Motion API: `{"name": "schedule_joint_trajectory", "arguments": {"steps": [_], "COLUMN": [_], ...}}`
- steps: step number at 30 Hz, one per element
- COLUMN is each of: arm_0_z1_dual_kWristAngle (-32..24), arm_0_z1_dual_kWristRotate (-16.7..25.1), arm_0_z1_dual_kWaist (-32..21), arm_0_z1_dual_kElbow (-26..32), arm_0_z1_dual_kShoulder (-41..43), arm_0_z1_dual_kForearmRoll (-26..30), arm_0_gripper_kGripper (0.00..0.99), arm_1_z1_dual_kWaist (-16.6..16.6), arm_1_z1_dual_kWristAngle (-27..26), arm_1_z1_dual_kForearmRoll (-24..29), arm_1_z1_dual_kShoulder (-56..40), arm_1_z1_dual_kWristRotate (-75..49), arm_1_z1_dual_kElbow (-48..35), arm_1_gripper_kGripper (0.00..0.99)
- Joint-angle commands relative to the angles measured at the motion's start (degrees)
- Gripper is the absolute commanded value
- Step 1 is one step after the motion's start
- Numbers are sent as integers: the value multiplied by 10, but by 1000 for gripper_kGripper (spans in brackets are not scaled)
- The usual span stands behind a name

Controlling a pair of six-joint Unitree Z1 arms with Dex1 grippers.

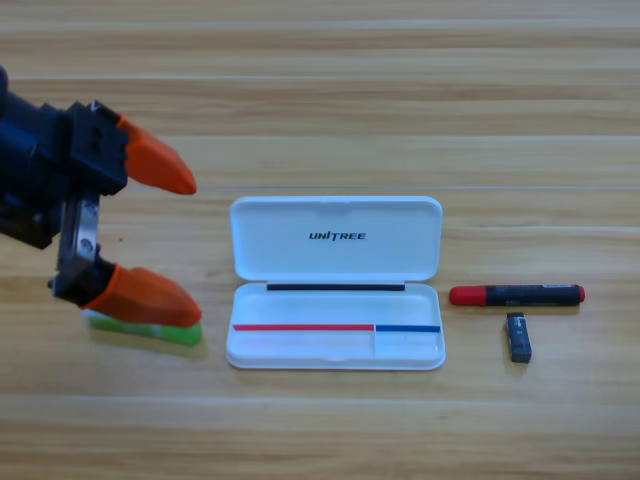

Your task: Clean up eraser and pencils

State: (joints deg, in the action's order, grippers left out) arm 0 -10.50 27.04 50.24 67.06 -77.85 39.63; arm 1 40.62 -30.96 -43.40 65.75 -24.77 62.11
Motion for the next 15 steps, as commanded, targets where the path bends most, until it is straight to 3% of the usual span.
{"name": "schedule_joint_trajectory", "arguments": {"steps": [1,15], "arm_0_z1_dual_kWristAngle": [4,6], "arm_0_z1_dual_kWristRotate": [-8,-12], "arm_0_z1_dual_kWaist": [11,12], "arm_0_z1_dual_kElbow": [3,3], "arm_0_z1_dual_kShoulder": [-5,-7], "arm_0_z1_dual_kForearmRoll": [10,11], "arm_0_gripper_kGripper": [979,980], "arm_1_z1_dual_kWaist": [15,6], "arm_1_z1_dual_kWristAngle": [-8,6], "arm_1_z1_dual_kForearmRoll": [-11,-11], "arm_1_z1_dual_kShoulder": [20,41], "arm_1_z1_dual_kWristRotate": [-4,54], "arm_1_z1_dual_kElbow": [-14,-18], "arm_1_gripper_kGripper": [985,982]}}
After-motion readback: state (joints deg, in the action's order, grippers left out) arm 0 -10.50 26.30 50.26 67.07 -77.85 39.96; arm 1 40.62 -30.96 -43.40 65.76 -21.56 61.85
